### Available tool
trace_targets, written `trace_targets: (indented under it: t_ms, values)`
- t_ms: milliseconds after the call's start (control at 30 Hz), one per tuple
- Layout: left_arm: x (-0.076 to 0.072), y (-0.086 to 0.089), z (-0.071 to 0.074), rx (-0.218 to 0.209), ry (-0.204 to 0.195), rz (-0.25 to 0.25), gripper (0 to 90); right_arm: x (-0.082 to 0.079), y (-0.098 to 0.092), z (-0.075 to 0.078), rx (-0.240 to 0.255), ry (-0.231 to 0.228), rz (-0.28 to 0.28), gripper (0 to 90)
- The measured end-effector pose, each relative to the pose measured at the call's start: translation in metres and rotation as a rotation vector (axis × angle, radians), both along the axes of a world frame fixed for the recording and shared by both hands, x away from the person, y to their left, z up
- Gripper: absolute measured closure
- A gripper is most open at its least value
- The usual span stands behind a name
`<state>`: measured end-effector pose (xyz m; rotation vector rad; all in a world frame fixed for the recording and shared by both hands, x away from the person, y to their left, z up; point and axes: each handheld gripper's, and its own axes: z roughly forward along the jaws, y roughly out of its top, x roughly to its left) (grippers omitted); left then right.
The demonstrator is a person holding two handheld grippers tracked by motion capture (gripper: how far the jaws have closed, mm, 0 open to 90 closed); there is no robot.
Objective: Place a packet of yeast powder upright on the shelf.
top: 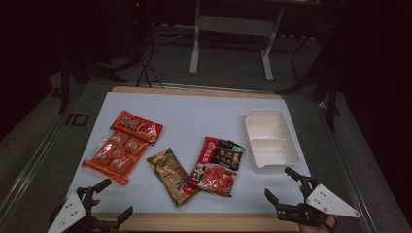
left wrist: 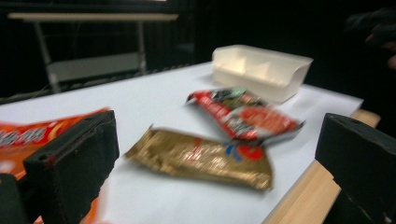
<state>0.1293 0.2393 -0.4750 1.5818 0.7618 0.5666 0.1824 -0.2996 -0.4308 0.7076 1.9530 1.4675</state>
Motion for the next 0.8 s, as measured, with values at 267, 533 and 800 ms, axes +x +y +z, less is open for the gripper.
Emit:
trace_targets:
  t_ms: [267,533,800]
  values:
    - [0.006,-0.011,0.018,-0.039,0.043,-0.028,0.2,-0.001,0.001,0.006,0.013,-0.03,0.013,10.6]
    - [0.016,-0.018,0.032,-0.029,0.057,-0.052,0.2,-0.002,0.006,0.007,0.001,-0.01,0.032,13.1]
    - [0.033,-0.021,0.037,0.01,0.066,-0.064,0.2,-0.003,0.01,0.009,0.019,-0.006,0.034,10.5]
